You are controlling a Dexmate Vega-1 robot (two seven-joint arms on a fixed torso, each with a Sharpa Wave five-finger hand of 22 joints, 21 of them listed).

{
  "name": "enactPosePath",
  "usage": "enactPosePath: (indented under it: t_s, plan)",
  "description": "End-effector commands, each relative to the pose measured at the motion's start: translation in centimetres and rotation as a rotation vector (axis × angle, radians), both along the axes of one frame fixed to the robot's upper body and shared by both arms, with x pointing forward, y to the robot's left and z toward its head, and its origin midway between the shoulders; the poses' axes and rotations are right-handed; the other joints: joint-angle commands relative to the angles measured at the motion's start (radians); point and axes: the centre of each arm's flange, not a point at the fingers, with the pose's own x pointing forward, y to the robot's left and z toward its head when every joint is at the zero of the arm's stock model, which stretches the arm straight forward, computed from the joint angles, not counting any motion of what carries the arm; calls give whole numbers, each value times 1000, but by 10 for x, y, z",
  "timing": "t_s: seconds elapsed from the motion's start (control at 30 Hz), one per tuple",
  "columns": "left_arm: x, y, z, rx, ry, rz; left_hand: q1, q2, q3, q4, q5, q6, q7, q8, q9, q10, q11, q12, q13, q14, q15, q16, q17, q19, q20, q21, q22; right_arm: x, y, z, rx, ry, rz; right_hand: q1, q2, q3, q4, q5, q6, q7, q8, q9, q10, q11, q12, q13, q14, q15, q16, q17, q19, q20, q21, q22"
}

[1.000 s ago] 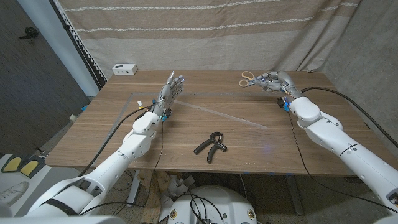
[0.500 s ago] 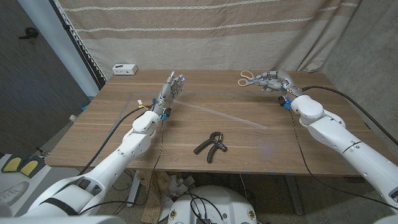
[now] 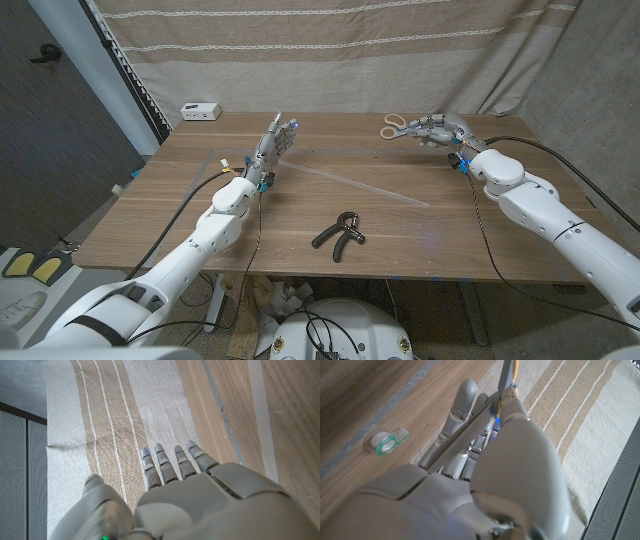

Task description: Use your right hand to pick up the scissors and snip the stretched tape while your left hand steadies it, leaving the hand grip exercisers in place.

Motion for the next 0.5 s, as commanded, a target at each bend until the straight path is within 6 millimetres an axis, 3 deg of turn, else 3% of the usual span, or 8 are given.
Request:
enactPosePath:
  t_s: [0.03,0.23,0.5]
  plan:
    - [-3,1,7,42,-23,3,15,-1,5,-11,8,23,2,10,3,7,-1,1,5,8,-101,0,2,7,-56,0,2,2,-1,-1,25,72,54,158,144,-3,-3,3,1,6,-8,-2,7,7,1,6,82,-91,8,1,-2,-46,12,0]
    - [-6,1,14,68,-38,4,63,1,22,-39,13,59,8,21,4,9,-5,1,5,4,-98,-2,1,4,-51,-3,0,1,1,-5,33,102,78,161,143,-4,-3,1,9,13,-10,-7,9,8,3,7,85,-91,7,-3,0,-46,20,-2]
    - [-9,-1,23,90,-57,0,87,1,30,-51,15,68,8,22,4,14,-7,1,5,3,-97,-2,1,3,-49,-3,0,-1,3,-6,36,151,103,172,135,-5,-9,-3,33,22,-12,-18,22,18,7,4,96,-90,5,-12,8,-47,37,-7]
